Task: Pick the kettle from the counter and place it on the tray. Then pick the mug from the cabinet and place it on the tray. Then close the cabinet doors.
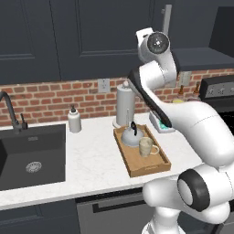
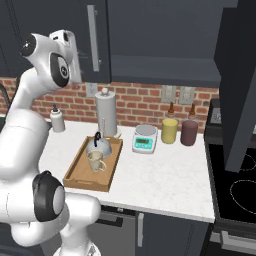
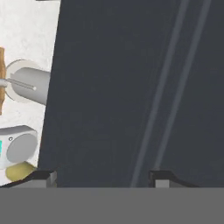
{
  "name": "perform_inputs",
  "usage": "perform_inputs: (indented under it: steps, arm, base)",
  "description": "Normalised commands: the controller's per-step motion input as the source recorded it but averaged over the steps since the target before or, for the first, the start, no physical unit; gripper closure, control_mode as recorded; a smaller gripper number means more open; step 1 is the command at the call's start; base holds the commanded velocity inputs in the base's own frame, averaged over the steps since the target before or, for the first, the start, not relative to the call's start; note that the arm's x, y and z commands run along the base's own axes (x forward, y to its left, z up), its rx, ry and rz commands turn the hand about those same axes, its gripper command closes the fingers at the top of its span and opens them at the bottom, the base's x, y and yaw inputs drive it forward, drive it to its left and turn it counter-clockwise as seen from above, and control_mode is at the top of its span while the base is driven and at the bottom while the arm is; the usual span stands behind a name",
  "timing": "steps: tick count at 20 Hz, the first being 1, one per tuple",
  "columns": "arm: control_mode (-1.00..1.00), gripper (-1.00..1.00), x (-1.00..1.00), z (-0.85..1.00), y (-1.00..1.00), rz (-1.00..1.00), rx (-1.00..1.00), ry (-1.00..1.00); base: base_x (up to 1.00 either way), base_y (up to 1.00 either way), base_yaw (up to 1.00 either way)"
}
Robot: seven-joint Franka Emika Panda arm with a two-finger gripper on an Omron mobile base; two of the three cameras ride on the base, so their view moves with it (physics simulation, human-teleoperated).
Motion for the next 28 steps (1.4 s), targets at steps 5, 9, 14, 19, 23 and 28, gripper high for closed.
perform_inputs:
  steps: [5,9,14,19,23,28]
  arm:
    - [-1.00,-1.00,0.01,-0.16,0.00,0.14,-0.01,0.01]
    - [-1.00,-1.00,-0.24,0.00,0.02,0.11,-0.07,0.09]
    - [-1.00,-1.00,-0.36,0.06,0.00,0.11,-0.02,0.04]
    - [-1.00,-1.00,-0.40,0.07,0.00,0.09,0.00,0.00]
    - [-1.00,-1.00,-0.51,0.08,0.00,0.05,0.00,0.00]
    - [-1.00,-1.00,-0.54,0.11,0.09,-0.01,0.02,0.00]
  base:
    - [0.00,0.00,0.00]
    - [0.00,0.00,0.00]
    - [0.00,0.00,0.00]
    - [0.00,0.00,0.00]
    - [0.00,0.00,0.00]
    - [0.00,0.00,0.00]
